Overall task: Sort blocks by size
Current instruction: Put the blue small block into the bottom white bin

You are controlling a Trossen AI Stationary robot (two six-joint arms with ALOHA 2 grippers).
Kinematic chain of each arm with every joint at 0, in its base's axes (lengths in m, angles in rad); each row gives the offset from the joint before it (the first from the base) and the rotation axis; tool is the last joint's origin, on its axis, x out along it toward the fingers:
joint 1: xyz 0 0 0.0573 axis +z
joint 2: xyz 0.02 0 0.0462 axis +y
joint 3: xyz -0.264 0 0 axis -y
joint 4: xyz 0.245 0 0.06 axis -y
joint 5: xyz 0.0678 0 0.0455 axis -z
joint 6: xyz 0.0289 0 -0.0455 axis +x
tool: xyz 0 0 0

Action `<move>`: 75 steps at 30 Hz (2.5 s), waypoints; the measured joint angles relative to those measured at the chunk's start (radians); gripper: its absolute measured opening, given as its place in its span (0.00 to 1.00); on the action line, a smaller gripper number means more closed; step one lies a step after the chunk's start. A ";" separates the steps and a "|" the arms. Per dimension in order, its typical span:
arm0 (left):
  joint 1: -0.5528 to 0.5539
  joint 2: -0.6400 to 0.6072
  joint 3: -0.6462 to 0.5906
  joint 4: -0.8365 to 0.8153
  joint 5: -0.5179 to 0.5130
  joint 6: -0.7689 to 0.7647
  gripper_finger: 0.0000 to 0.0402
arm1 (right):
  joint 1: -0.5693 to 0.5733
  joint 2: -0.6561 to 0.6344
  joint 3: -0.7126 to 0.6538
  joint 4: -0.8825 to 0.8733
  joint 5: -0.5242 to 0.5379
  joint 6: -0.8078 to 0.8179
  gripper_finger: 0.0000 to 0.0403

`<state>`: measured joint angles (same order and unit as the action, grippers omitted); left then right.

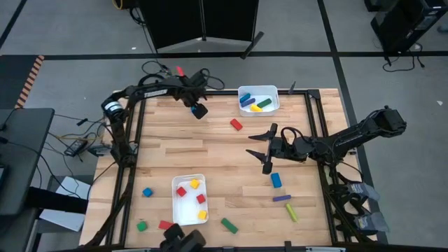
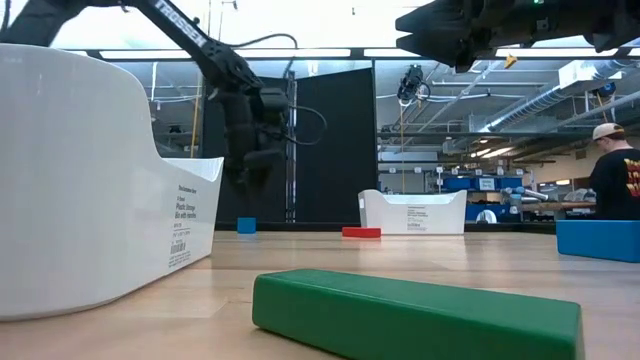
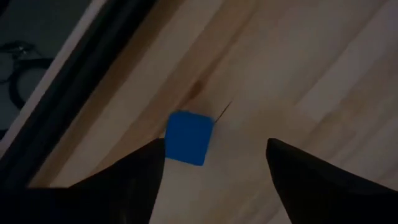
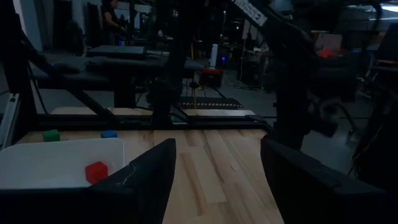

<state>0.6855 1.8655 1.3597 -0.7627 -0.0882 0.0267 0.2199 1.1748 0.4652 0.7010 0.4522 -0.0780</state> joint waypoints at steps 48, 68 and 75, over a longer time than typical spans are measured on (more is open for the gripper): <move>-0.004 0.050 0.044 -0.023 0.116 0.076 0.34 | -0.006 0.001 0.000 -0.014 0.000 -0.001 0.57; -0.871 -0.432 -0.089 -0.243 -0.010 -0.379 0.34 | -0.006 0.001 0.000 -0.013 0.000 0.007 0.54; -1.111 -0.387 -0.172 -0.109 -0.020 -0.605 0.34 | -0.006 0.001 0.000 -0.006 0.000 0.031 0.53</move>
<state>-0.4251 1.4789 1.1880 -0.8712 -0.1083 -0.5787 0.2138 1.1755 0.4652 0.6952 0.4519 -0.0468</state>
